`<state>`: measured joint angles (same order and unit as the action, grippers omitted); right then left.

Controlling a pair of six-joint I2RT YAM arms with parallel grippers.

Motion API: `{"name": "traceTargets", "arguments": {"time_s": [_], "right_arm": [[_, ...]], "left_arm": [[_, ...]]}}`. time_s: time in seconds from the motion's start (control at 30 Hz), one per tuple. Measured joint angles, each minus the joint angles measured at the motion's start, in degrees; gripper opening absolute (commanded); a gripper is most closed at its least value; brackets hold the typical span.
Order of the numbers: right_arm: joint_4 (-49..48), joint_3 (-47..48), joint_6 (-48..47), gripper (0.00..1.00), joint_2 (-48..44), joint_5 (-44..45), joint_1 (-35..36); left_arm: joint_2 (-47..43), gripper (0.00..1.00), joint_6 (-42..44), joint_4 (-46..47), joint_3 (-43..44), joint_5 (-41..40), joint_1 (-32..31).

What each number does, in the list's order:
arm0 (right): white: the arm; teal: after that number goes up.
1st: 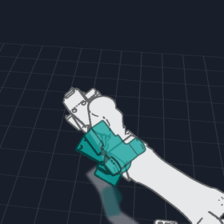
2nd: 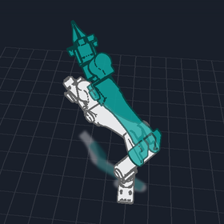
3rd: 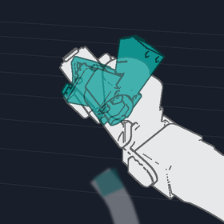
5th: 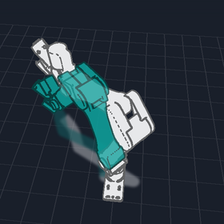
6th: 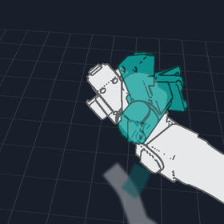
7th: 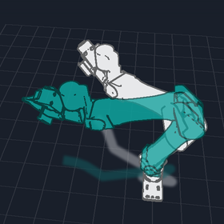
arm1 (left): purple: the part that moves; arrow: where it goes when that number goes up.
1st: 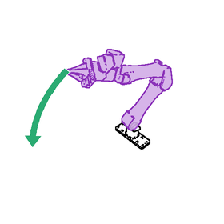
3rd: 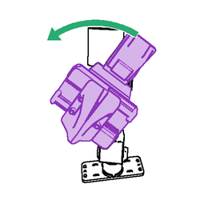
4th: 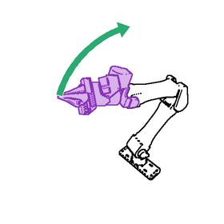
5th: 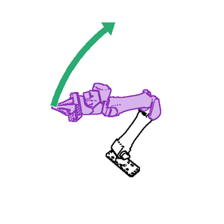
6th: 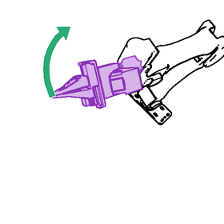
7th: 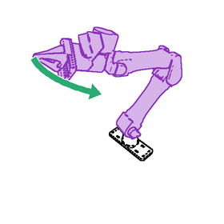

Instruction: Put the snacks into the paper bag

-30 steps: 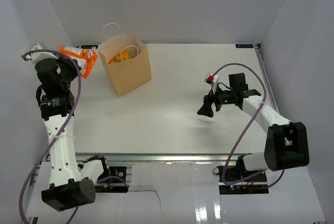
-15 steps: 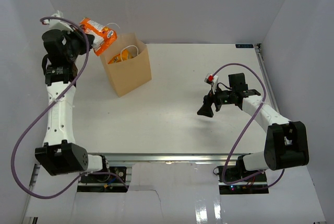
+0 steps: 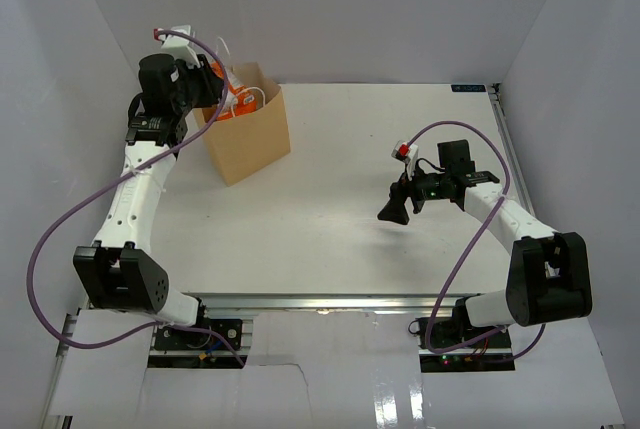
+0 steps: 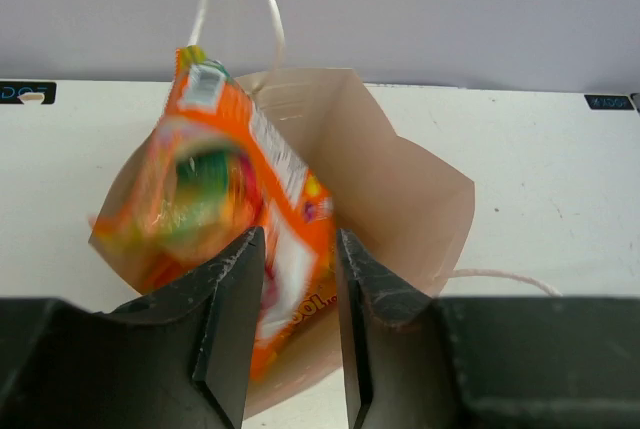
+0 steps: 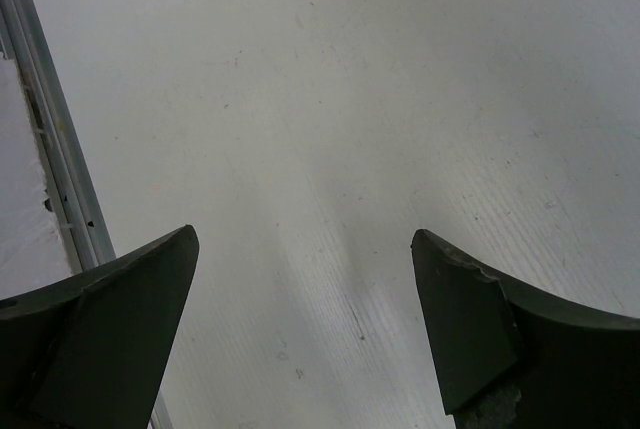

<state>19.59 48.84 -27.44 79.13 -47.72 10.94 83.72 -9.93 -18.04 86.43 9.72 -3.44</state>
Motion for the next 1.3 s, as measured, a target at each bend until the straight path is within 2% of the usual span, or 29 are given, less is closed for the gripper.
{"name": "traceTargets", "arguments": {"time_s": [0.13,0.3,0.43,0.5,0.57,0.77,0.83,0.97,1.07,1.3], "right_arm": [[0.02,0.00,0.00,0.93,0.00,0.00,0.00],[0.04,0.00,-0.13,0.93,0.00,0.00,0.00],[0.92,0.02,-0.74,0.93,0.00,0.15,0.00],[1.60,0.02,-1.49,0.93,-0.04,0.74,0.00],[2.34,0.02,-2.03,0.94,-0.39,1.84,0.00],[3.65,0.83,-1.38,0.99,-5.25,9.90,0.00],[4.02,2.21,0.22,0.90,-6.36,14.19,0.00],[4.02,4.61,3.93,0.90,-8.26,23.17,-0.02],[4.24,4.74,6.38,0.90,-10.80,28.46,-0.07],[4.46,4.87,10.75,0.90,-14.75,36.72,-0.44]], "left_arm": [[-0.13,0.62,0.20,0.57,-0.66,-1.36,0.11],[-0.81,0.72,0.17,0.39,-0.24,-2.89,0.26],[-3.17,0.88,-0.22,-0.17,0.31,-3.30,0.28],[-7.32,0.95,-0.72,-0.02,-1.09,-3.19,0.28],[-13.57,0.98,-1.86,0.37,-5.05,-3.08,0.28],[-38.84,0.98,-6.99,0.26,-26.71,1.16,0.33],[-44.76,0.98,-9.01,-0.07,-33.55,4.68,0.33],[-52.98,0.98,-13.57,-3.28,-44.81,9.60,0.31],[-57.29,0.98,-15.61,-5.88,-48.41,11.13,0.31],[-60.72,0.98,-16.65,-7.19,-48.61,13.03,0.31]]}}
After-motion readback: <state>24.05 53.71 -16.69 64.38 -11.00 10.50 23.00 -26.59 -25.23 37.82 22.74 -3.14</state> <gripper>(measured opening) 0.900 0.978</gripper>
